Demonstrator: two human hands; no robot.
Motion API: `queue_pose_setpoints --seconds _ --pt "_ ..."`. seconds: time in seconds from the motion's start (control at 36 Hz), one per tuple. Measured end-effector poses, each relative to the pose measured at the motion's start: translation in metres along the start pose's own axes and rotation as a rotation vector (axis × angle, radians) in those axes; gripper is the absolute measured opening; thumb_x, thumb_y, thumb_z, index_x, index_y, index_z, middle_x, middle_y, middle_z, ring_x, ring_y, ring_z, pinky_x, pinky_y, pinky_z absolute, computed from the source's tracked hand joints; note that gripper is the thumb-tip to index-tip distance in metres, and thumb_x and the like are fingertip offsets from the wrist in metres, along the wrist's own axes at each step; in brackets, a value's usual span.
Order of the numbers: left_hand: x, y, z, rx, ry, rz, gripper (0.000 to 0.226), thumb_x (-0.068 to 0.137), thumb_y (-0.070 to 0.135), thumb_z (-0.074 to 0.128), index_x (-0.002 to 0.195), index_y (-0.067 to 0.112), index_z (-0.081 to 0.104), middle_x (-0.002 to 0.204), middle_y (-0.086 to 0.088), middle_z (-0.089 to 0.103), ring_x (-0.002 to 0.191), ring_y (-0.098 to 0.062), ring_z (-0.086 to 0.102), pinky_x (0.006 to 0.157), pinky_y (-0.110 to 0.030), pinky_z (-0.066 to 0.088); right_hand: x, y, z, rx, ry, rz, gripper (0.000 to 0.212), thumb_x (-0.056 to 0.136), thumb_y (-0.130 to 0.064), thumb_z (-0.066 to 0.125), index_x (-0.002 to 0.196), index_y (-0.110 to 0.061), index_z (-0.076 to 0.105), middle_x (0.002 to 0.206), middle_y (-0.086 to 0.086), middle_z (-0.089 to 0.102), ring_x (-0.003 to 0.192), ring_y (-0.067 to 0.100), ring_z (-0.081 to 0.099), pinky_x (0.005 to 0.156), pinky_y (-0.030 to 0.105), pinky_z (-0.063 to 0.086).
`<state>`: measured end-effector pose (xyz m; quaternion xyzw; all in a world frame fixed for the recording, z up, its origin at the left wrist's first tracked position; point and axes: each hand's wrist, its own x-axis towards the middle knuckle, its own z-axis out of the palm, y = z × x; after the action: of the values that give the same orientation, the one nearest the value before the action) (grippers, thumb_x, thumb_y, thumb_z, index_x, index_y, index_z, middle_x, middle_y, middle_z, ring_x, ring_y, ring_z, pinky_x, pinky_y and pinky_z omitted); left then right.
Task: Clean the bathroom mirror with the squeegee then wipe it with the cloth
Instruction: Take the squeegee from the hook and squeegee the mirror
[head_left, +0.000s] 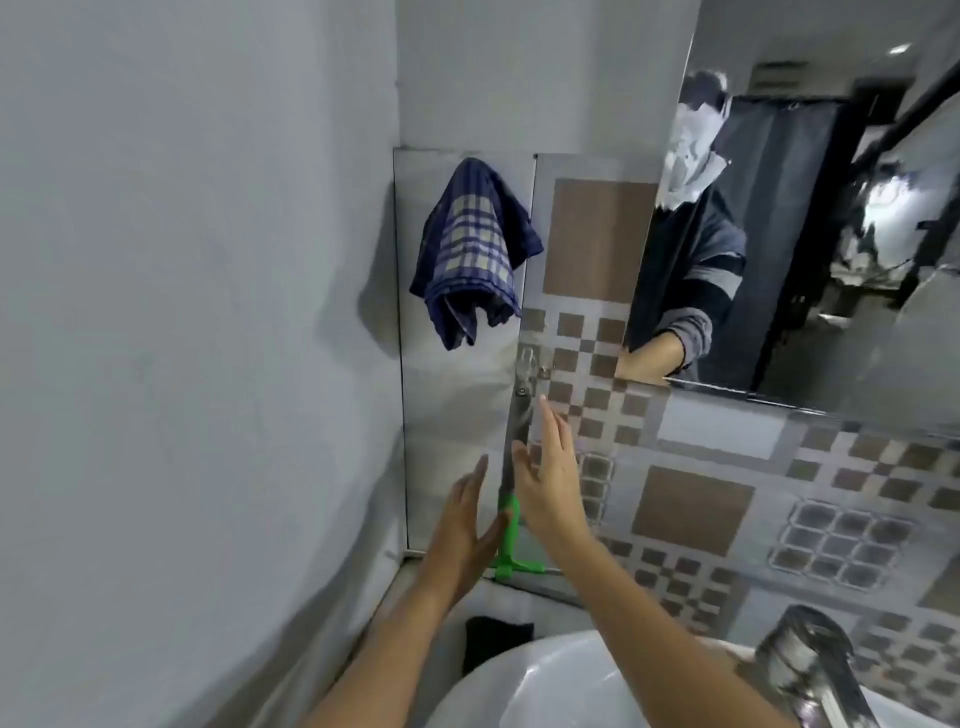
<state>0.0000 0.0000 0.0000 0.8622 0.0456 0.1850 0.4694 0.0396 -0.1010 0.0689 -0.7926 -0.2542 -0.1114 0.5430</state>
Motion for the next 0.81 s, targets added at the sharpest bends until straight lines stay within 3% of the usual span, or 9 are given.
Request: queue_pose_setpoints --seconds 0.14,0.25,0.44,0.67,0.72,0.81 --pt "0.006 -0.012 0.018 -0.133 -0.136 -0.043 0.065 0.092 0.023 0.052 0.144 0.036 0.015 0.135 0.005 0.046 0.11 -0.001 0.05 0.087 -0.018 0.047 0.006 0.016 0.02 0.052 0.08 0.022 0.058 0.095 -0.011 0.045 0.146 -0.019 0.019 0.145 0.003 0.031 0.127 0.002 0.025 0.114 0.033 0.026" --pt "0.007 -0.016 0.021 -0.187 -0.131 -0.048 0.057 0.094 0.019 0.05 0.143 0.028 0.022 0.12 0.01 0.051 0.099 0.004 0.053 0.073 -0.003 0.045 0.009 0.02 0.026 0.1 0.144 0.033 0.06 0.092 -0.001 0.046 0.144 -0.023 0.025 0.133 -0.008 0.036 0.123 0.0 0.029 0.11 0.03 0.031" --pt "0.004 -0.013 0.019 -0.235 -0.121 -0.08 0.054 0.094 0.017 0.047 0.141 0.031 0.024 0.116 0.003 0.054 0.1 -0.005 0.054 0.074 -0.009 0.047 0.012 0.014 0.022 0.094 0.184 0.061 0.061 0.087 0.006 0.052 0.14 -0.019 0.034 0.136 0.0 0.043 0.122 0.002 0.034 0.105 0.025 0.035" --pt "-0.006 -0.001 0.005 -0.202 -0.115 -0.005 0.052 0.095 0.021 0.046 0.136 0.045 0.024 0.108 0.008 0.055 0.099 -0.005 0.055 0.078 -0.019 0.049 0.003 -0.001 0.012 0.194 0.231 0.058 0.061 0.083 0.008 0.056 0.135 -0.02 0.039 0.132 0.002 0.048 0.12 0.014 0.046 0.101 0.035 0.045" --pt "-0.009 0.005 0.002 -0.199 -0.103 0.027 0.049 0.095 0.026 0.046 0.132 0.049 0.026 0.111 0.01 0.055 0.101 -0.006 0.054 0.08 -0.021 0.048 0.001 -0.008 0.002 0.236 0.263 0.051 0.06 0.082 0.008 0.058 0.132 -0.022 0.04 0.129 0.0 0.049 0.116 0.01 0.047 0.098 0.031 0.047" --pt "-0.013 0.016 -0.003 -0.189 -0.062 0.098 0.044 0.094 0.038 0.044 0.137 0.039 0.032 0.126 0.008 0.051 0.112 -0.005 0.049 0.09 -0.021 0.042 -0.004 -0.02 -0.021 0.321 0.302 0.008 0.061 0.082 0.008 0.059 0.125 -0.029 0.038 0.119 -0.007 0.049 0.11 0.008 0.05 0.087 0.016 0.05"
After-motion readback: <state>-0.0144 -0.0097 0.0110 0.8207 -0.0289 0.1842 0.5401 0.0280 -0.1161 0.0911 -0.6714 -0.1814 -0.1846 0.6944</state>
